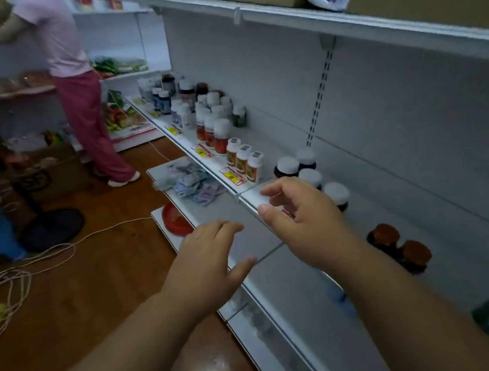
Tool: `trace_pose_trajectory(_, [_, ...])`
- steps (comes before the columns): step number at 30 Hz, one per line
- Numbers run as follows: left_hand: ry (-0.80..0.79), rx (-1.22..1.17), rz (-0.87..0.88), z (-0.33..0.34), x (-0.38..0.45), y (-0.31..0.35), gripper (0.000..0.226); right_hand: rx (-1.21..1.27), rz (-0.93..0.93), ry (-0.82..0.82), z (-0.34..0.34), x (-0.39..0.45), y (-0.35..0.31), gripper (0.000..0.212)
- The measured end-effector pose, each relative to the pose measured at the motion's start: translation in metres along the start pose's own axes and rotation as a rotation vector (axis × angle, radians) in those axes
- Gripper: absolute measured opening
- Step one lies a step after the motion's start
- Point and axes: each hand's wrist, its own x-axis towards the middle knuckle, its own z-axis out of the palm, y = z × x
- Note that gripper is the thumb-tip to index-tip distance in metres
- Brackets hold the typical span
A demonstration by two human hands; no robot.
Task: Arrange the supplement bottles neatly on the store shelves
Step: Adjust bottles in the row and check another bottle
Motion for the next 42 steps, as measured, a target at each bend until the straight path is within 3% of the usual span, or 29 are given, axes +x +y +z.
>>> trace_pose_trajectory(12, [0.062,0.060,-0.179,-0.036,0.132,-0.178,0.058,0.135,-0.052,-0.098,0.136,0.227,0.001,0.026])
trace_pose_trajectory(17, [0.061,0.056,-0.087,-0.058,0.218,-0.267,0.055,0.164,0.003,0.010,0.189,0.311,0.002,0.010])
trace_pose_trajectory(21, [0.015,-0.025,0.008,-0.061,0.285,-0.305,0.051,0.217,0.196,0.131,0.188,0.366,0.015,0.017])
trace_pose_trajectory(25, [-0.040,-0.091,0.112,-0.045,0.346,-0.318,0.051,-0.039,0.371,0.233,0.171,0.408,0.048,0.032])
trace_pose_trajectory(28, [-0.028,-0.122,0.153,-0.032,0.391,-0.328,0.050,-0.219,0.341,0.237,0.167,0.457,0.088,0.028])
trace_pose_trajectory(33, [-0.053,-0.117,0.186,-0.022,0.445,-0.339,0.051,-0.484,0.560,-0.053,0.155,0.533,0.173,0.057])
trace_pose_trajectory(37, [-0.059,-0.162,0.220,-0.019,0.476,-0.348,0.046,-0.613,0.564,-0.194,0.155,0.554,0.208,0.054])
trace_pose_trajectory(42, [-0.060,-0.220,0.308,-0.010,0.499,-0.363,0.041,-0.733,0.512,-0.087,0.166,0.555,0.221,0.035])
